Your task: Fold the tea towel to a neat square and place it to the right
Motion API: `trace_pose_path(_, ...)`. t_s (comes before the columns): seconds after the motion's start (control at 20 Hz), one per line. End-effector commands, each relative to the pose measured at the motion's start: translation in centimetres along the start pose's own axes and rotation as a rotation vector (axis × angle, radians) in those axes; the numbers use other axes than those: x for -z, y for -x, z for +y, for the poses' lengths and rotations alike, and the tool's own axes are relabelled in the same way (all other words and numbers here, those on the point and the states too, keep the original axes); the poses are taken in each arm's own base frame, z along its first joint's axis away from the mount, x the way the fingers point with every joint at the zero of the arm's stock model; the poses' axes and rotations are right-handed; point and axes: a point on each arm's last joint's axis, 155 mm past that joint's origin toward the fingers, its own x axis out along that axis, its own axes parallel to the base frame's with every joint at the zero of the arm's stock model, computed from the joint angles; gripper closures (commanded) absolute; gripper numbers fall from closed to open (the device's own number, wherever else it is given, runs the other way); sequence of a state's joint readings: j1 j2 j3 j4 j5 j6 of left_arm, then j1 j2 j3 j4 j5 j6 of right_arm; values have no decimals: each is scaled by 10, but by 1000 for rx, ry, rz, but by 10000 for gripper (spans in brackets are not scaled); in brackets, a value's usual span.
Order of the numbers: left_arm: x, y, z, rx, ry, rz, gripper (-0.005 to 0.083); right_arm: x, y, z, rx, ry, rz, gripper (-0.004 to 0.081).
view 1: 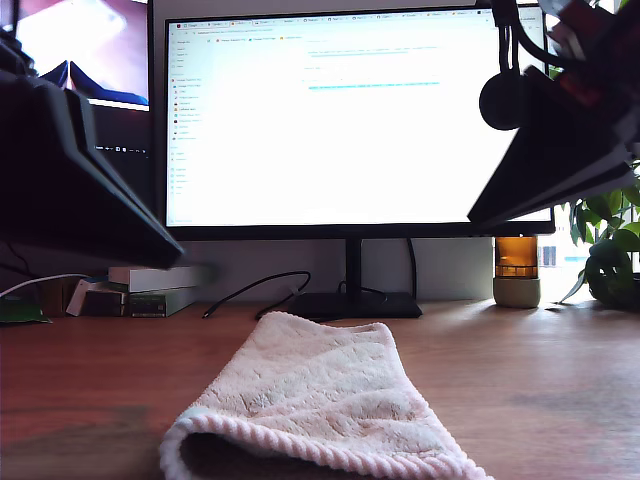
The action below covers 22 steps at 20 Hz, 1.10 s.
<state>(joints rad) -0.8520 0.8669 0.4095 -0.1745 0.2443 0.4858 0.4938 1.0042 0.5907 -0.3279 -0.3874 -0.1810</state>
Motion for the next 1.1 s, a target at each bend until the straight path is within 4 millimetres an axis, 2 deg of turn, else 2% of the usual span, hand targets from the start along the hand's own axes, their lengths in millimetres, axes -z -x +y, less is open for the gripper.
trace_pose_path(0.0,6,-5,-6,27,-14,20,795,0,-3,1,-11,-1,7,780)
trace_pose_path(0.15,28,-15,-11,65,17,104,795,0,-4,1,-8,-1,8,780)
trace_pose_path(0.35,37,-30,-9,77,34,127,795,0,-4,1,-8,-1,6,780)
trace_pose_path(0.55,44,-41,-20,144,53,134,795,0,-4,1,-8,-1,8,780)
trace_pose_path(1.05,82,-58,-30,185,88,264,795,2,-4,1,-9,-4,16,780)
